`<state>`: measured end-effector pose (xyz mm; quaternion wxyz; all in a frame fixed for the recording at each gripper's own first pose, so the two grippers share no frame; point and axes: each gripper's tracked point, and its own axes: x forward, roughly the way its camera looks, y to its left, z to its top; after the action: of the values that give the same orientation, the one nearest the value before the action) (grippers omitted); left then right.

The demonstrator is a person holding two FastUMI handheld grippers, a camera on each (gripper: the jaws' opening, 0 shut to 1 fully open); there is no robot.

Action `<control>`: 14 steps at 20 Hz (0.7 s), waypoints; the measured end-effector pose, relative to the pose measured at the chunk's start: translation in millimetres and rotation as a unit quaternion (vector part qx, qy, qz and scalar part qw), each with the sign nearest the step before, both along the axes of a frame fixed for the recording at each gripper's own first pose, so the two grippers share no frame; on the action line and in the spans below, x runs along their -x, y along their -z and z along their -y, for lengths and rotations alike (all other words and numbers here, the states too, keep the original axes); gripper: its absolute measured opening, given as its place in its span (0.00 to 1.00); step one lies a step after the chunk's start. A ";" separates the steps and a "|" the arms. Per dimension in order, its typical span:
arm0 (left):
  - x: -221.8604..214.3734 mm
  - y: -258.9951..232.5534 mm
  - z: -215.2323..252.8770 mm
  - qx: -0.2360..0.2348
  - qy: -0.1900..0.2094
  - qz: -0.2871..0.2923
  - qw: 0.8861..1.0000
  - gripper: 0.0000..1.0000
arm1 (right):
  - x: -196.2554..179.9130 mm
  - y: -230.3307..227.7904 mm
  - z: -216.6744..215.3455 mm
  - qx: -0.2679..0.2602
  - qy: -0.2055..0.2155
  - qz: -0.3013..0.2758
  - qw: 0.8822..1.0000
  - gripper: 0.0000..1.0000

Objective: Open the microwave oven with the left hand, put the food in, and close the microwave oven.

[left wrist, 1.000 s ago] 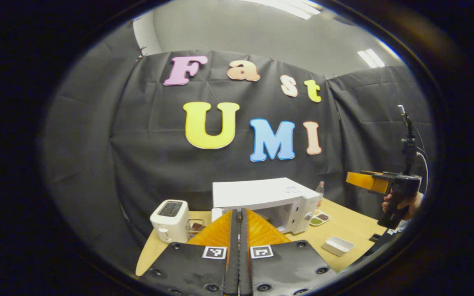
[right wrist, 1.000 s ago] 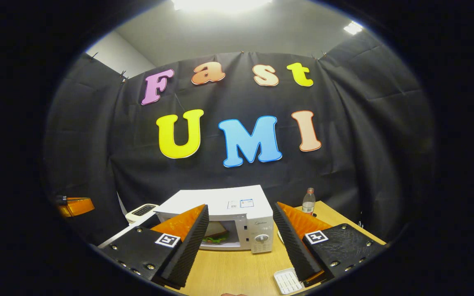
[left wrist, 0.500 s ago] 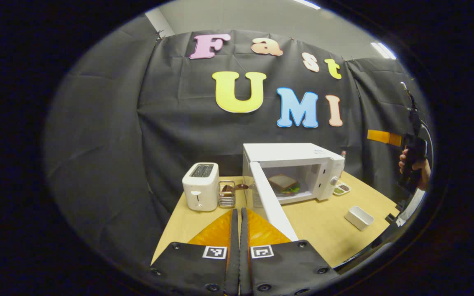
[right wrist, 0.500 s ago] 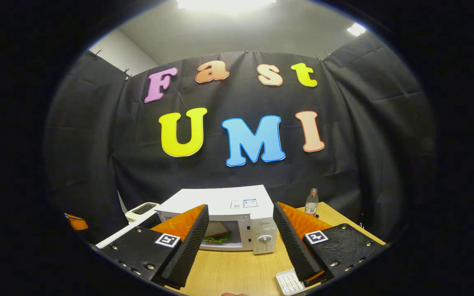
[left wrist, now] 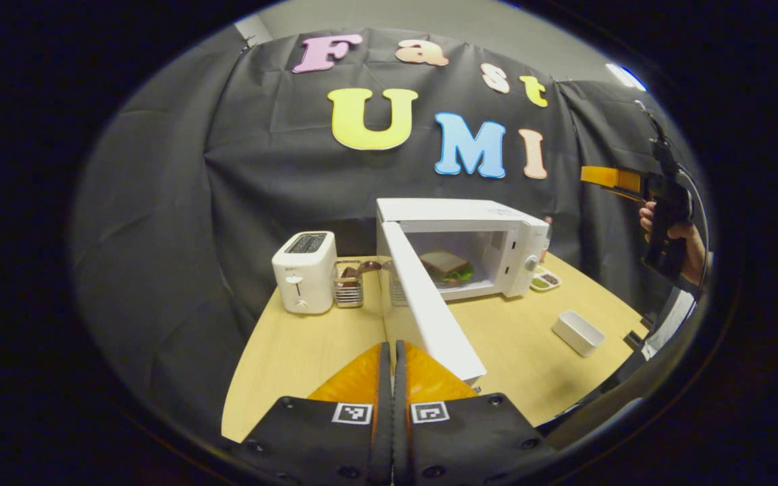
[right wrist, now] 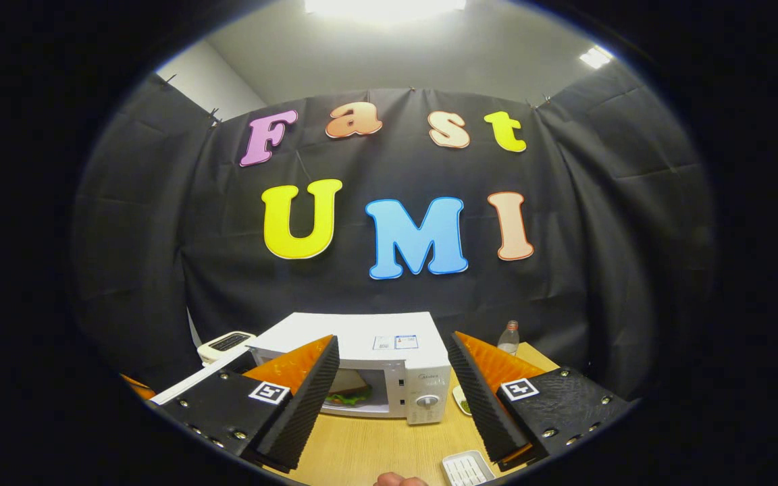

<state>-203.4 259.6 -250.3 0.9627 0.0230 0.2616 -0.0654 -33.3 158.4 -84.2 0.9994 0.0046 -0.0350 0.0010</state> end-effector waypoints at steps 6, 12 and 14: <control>-1.3 2.2 62.1 0.007 0.050 -0.009 0.999 0.07 | -4.5 -7.4 14.9 0.015 -0.003 0.002 1.000 0.98; -27.9 -1.0 123.8 0.027 0.080 -0.005 0.996 0.07 | -18.2 -9.6 30.1 0.017 -0.003 -0.001 1.000 0.98; -35.9 0.3 141.4 0.028 0.089 -0.005 0.996 0.07 | -24.7 -9.8 33.0 0.017 -0.008 -0.001 1.000 0.98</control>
<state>-167.5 118.1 -250.7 0.9520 0.0186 0.2611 -0.1586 -8.7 125.4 -74.3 0.9993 -0.0119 -0.0337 0.0095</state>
